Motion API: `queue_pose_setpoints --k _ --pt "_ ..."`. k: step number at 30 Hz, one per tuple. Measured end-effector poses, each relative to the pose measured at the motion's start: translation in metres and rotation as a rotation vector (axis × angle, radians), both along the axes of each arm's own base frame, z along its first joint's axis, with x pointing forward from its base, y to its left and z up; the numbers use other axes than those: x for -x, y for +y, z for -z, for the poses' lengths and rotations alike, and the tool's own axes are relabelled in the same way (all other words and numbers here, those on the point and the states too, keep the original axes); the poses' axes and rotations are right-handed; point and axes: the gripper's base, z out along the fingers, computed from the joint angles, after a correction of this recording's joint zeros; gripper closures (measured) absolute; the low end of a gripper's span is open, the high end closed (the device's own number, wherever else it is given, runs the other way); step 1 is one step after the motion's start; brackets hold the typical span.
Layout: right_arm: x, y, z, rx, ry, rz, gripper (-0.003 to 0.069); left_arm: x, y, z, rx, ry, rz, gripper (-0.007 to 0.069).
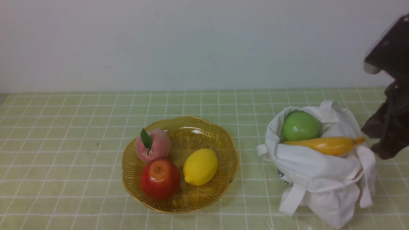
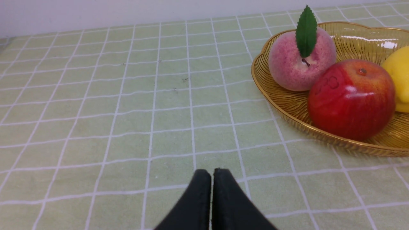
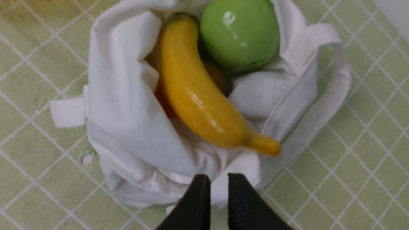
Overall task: Take the fruit out of the bag on the green coffee tablecloth and place them on the plate.
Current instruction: 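Reach into the bag and grasp the banana with the right gripper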
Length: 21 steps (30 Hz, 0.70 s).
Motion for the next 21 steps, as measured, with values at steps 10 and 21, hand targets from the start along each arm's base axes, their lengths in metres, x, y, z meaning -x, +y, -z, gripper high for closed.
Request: queue_pose_setpoints --k 10,21 --pt "-0.041 0.005 0.054 0.115 0.119 -0.024 0.0225 0.000 0.000 0.000 0.000 0.000 0.000 0.0632" --pt "-0.059 0.007 0.067 0.149 0.060 -0.057 0.0157 0.000 0.000 0.000 0.000 0.000 0.000 0.0632"
